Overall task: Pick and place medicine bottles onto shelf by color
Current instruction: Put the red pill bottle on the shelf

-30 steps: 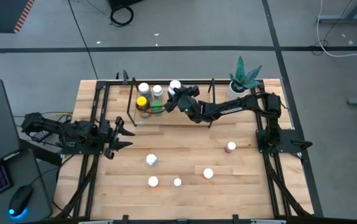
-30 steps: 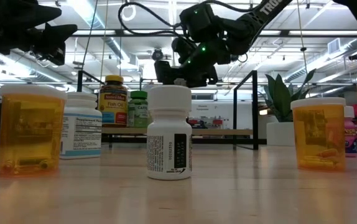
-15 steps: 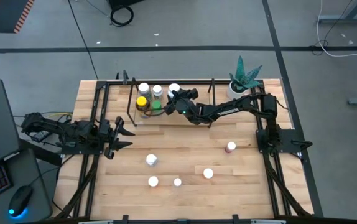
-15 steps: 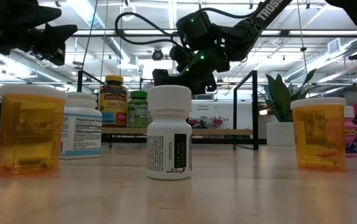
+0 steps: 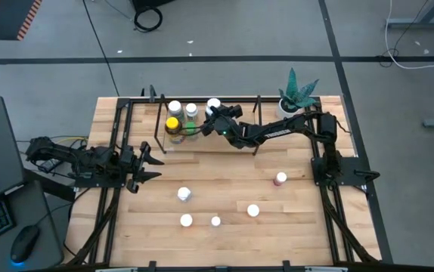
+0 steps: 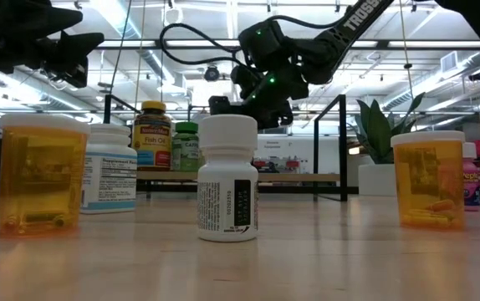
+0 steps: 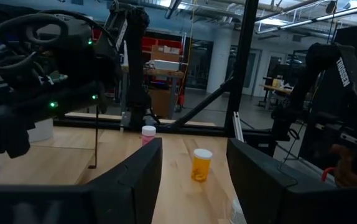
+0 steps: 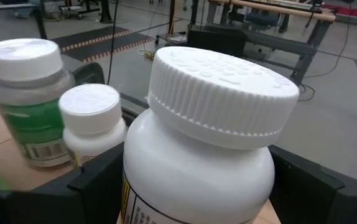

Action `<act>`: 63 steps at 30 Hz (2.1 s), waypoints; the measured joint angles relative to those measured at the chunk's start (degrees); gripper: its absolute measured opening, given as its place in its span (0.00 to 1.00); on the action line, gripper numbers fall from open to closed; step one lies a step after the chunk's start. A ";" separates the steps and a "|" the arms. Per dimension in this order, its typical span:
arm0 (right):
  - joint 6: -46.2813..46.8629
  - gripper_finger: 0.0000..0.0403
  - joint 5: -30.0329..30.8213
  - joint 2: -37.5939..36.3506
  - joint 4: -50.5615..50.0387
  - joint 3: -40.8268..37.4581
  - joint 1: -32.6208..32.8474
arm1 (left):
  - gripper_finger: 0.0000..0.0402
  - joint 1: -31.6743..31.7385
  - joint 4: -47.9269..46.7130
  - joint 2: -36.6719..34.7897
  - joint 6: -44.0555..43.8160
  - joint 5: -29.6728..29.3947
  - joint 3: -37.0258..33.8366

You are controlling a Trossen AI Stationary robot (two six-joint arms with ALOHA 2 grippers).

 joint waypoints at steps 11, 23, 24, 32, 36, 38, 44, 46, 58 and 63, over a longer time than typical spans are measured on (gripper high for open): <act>-2.07 0.82 0.20 0.00 -0.02 0.00 0.50 | 0.47 0.00 0.00 -0.02 -0.01 0.00 0.00; -0.54 0.82 11.04 0.00 3.20 0.01 4.09 | 0.47 -0.02 0.02 -0.02 -0.01 0.00 0.00; -0.93 0.82 11.86 -0.02 3.75 0.16 4.37 | 0.47 0.00 0.02 -0.02 -0.01 0.00 0.00; -2.40 0.82 12.31 -0.02 3.06 1.36 3.14 | 0.47 0.00 0.02 -0.02 -0.01 0.00 0.00; -0.32 0.82 12.46 2.71 1.30 1.22 2.12 | 0.48 0.00 0.04 -0.01 -0.01 -0.01 0.00; 0.37 0.82 12.80 4.55 2.50 1.22 2.57 | 0.47 0.00 0.00 0.00 -0.01 0.00 0.00; -0.74 0.82 14.48 7.52 7.26 1.31 3.32 | 0.46 -0.01 0.04 -0.02 -0.01 0.00 0.00; -1.02 0.82 15.01 7.54 7.22 1.31 3.28 | 0.47 -0.01 0.04 -0.02 0.00 0.00 0.00; -2.69 0.85 11.00 7.18 7.26 1.31 3.11 | 0.47 -0.01 0.03 -0.02 -0.01 0.00 0.00; -4.45 0.91 10.53 7.17 7.24 1.31 3.06 | 0.46 0.00 0.03 -0.02 -0.01 0.00 0.00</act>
